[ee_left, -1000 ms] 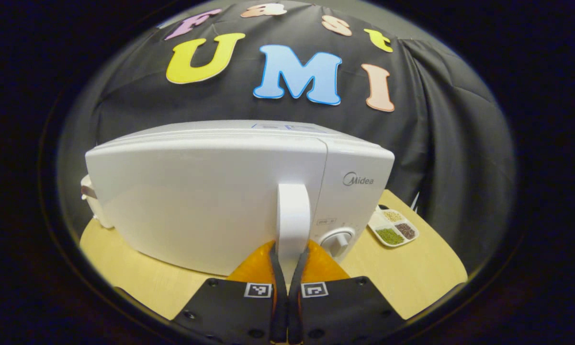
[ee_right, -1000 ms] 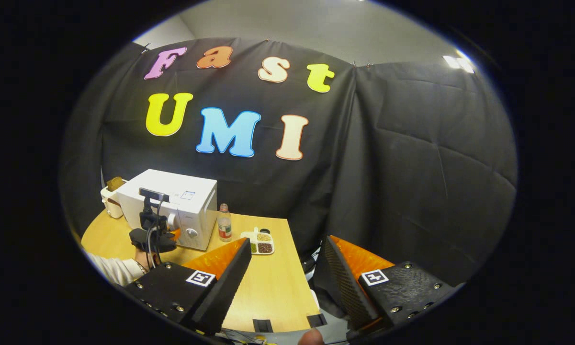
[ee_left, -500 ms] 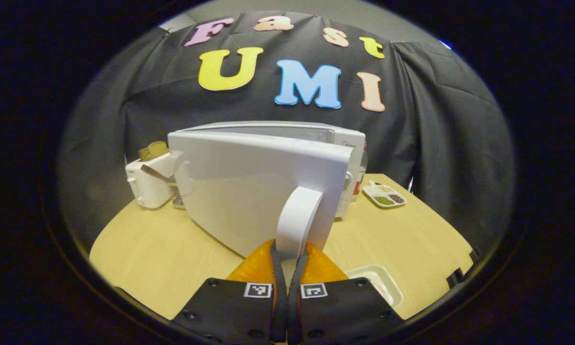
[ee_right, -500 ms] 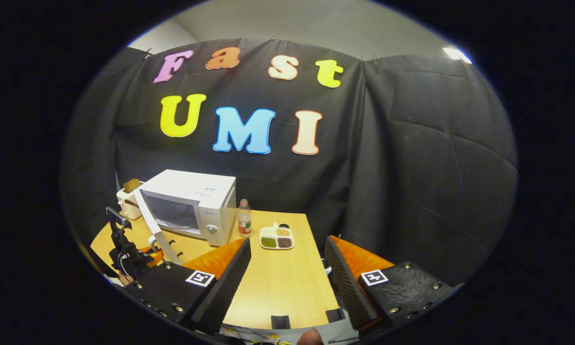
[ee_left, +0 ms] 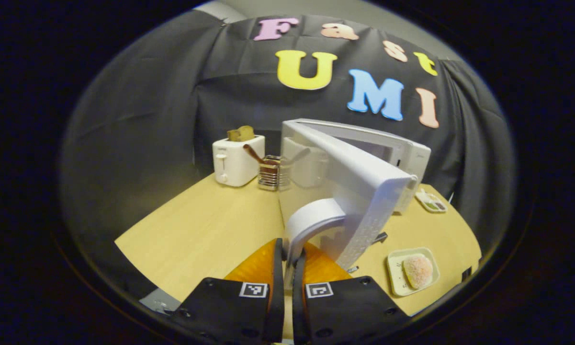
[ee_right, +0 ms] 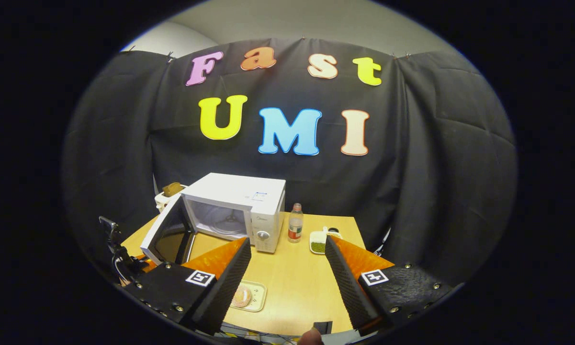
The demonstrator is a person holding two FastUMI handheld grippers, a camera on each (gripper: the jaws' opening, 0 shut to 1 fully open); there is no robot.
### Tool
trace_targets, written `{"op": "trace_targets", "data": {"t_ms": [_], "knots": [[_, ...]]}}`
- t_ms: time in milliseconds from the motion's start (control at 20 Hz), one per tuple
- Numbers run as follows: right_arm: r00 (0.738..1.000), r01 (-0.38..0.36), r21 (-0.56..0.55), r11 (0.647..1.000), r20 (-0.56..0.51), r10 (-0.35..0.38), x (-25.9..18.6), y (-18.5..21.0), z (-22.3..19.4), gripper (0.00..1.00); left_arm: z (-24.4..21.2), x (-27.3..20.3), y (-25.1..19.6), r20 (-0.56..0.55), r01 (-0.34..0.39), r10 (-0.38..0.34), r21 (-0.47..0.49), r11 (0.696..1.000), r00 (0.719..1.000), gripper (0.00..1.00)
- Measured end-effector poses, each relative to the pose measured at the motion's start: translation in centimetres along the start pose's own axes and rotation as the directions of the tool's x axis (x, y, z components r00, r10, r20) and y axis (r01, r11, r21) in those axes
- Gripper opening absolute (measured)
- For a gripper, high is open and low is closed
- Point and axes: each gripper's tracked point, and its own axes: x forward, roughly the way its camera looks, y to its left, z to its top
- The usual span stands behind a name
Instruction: Open the microwave oven with the left hand, put the food in, and close the microwave oven.
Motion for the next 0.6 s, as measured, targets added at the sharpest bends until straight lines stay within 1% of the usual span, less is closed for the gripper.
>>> {"op": "trace_targets", "data": {"t_ms": [100,150,200,250,300,400,500,550,600], "knots": [[0.999,-0.043,0.009,0.999,-0.007,0.043,0.5,1.6,-0.3,0.95,-0.2,0.1,0.2,0.008,0.034,-0.035,0.057,0.998,0.999,0.15],[0.998,-0.061,0.005,0.998,-0.009,0.061,0.6,2.1,-0.3,0.95,-0.3,0.1,0.2,0.005,0.058,-0.058,0.08,0.995,0.998,0.12],[0.997,-0.073,-0.005,0.997,-0.01,0.073,0.7,2.3,-0.3,0.95,-0.2,0.0,0.3,-0.002,0.074,-0.074,0.105,0.992,0.997,0.15],[0.997,-0.079,-0.021,0.997,-0.008,0.079,0.7,2.2,-0.2,0.95,-0.2,0.0,0.8,-0.011,0.086,-0.085,0.121,0.989,0.996,0.13],[0.997,-0.083,-0.036,0.996,-0.011,0.083,0.8,2.0,-0.2,0.95,0.1,-0.1,1.5,-0.014,0.095,-0.094,0.121,0.988,0.995,0.15],[0.995,-0.097,-0.05,0.994,-0.011,0.097,0.8,1.6,-0.2,0.95,0.3,-0.1,2.6,-0.021,0.107,-0.106,0.105,0.989,0.994,0.15],[0.994,-0.112,-0.065,0.992,-0.022,0.11,0.6,0.8,-0.5,0.95,0.2,-0.5,3.6,-0.058,0.114,-0.11,0.075,0.991,0.992,0.15],[0.993,-0.115,-0.075,0.991,-0.024,0.113,0.6,0.3,-0.4,0.95,0.3,-0.4,3.8,-0.066,0.116,-0.111,0.08,0.99,0.992,0.14],[0.992,-0.122,-0.081,0.989,-0.031,0.12,0.7,-0.1,-0.7,0.95,0.1,-0.9,3.5,-0.07,0.135,-0.129,0.08,0.988,0.989,0.15]]}}
